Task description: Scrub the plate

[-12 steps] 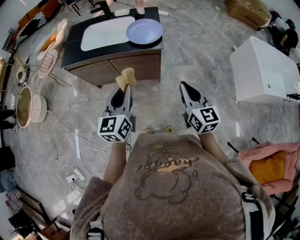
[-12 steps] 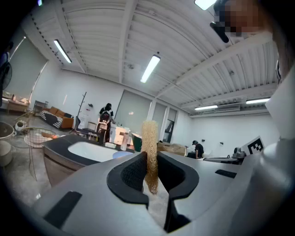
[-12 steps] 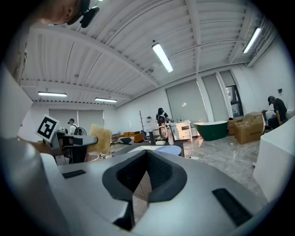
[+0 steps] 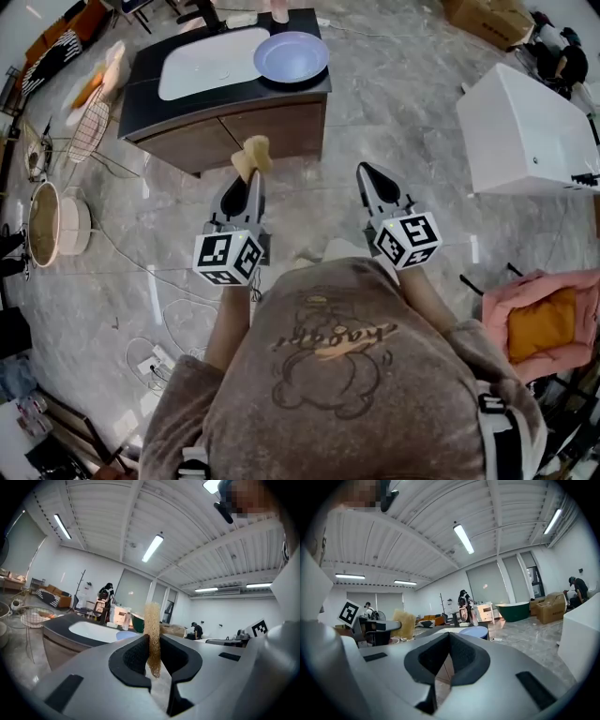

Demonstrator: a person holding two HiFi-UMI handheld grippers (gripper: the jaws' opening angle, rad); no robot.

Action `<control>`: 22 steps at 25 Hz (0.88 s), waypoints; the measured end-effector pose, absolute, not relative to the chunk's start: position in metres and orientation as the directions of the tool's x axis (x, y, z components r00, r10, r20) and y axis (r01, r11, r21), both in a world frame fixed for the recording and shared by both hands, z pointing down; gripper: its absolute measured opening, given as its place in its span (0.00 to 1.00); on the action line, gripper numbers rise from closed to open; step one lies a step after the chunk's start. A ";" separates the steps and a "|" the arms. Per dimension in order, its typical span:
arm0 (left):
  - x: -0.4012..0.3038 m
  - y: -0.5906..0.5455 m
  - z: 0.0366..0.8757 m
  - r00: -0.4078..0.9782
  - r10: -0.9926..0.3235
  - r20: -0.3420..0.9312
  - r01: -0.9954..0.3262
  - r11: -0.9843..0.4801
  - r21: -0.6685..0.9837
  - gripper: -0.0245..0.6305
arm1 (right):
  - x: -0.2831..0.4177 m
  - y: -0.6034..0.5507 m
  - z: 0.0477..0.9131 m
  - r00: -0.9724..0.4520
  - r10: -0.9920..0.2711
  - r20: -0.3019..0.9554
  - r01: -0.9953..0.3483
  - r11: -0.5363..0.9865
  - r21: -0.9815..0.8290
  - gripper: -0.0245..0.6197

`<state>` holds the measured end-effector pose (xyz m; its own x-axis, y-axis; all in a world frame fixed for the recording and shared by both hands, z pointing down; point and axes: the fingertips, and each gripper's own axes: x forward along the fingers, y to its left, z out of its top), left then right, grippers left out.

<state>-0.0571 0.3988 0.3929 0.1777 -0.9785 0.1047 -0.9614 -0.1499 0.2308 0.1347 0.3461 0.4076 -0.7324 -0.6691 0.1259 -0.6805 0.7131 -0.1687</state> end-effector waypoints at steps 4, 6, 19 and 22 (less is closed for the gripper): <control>-0.067 0.394 0.396 0.196 -0.976 0.095 -0.959 -0.170 0.226 0.13 | 0.122 0.351 0.414 -0.720 -0.683 0.122 -0.694 0.701 -0.166 0.04; -0.069 0.391 0.396 0.204 -0.975 0.088 -0.957 -0.180 0.227 0.13 | 0.119 0.352 0.415 -0.713 -0.690 0.120 -0.700 0.693 -0.171 0.04; -0.090 0.334 0.399 0.234 -0.968 0.089 -0.951 -0.209 0.226 0.13 | 0.098 0.290 0.424 -0.687 -0.716 0.124 -0.724 0.661 -0.199 0.04; -0.097 0.309 0.403 0.232 -0.968 0.093 -0.952 -0.206 0.225 0.13 | 0.091 0.264 0.426 -0.690 -0.713 0.124 -0.721 0.662 -0.203 0.04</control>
<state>-0.0966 0.3090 0.4025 0.2318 -0.9683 0.0933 -0.9523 -0.2064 0.2247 0.0913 0.2639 0.4265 -0.6896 -0.7135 0.1238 -0.7214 0.6620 -0.2032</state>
